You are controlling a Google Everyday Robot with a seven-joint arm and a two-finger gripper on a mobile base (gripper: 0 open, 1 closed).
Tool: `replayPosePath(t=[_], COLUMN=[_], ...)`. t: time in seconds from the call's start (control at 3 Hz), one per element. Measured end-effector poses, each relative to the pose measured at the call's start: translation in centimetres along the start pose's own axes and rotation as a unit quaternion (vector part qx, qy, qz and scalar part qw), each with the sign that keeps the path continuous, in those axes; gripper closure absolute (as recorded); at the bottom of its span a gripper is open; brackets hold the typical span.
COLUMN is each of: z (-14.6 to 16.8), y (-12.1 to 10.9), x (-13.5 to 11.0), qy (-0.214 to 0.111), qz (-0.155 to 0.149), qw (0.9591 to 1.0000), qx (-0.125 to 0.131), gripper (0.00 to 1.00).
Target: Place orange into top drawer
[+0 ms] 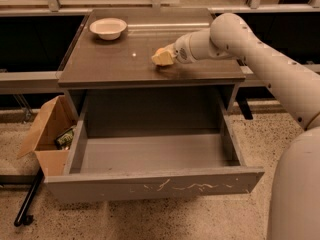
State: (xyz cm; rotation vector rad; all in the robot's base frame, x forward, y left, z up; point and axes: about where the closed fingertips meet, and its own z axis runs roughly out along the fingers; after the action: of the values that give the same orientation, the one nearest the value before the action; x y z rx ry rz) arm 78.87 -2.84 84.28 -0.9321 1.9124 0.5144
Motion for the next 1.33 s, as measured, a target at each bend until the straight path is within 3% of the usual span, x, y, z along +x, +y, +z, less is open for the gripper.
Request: replayPosePath(t=[0.33,0.67,1.0,1.33], z=[-1.5,-5.2,-9.2,-9.2], y=[1.3,4.3,8.5,8.5], x=[-0.8,-2.0,0.2,0.2], qy=[-0.017,-0.044,-0.035,-0.035], qz=[-0.018,-0.048,-0.063,-0.063], qw=[0.9997,0.9979,0.9969,0.9969], qx=[-0.004,-0.008,-0.032,-0.032], gripper=[0.84,1.00,1.00,1.00])
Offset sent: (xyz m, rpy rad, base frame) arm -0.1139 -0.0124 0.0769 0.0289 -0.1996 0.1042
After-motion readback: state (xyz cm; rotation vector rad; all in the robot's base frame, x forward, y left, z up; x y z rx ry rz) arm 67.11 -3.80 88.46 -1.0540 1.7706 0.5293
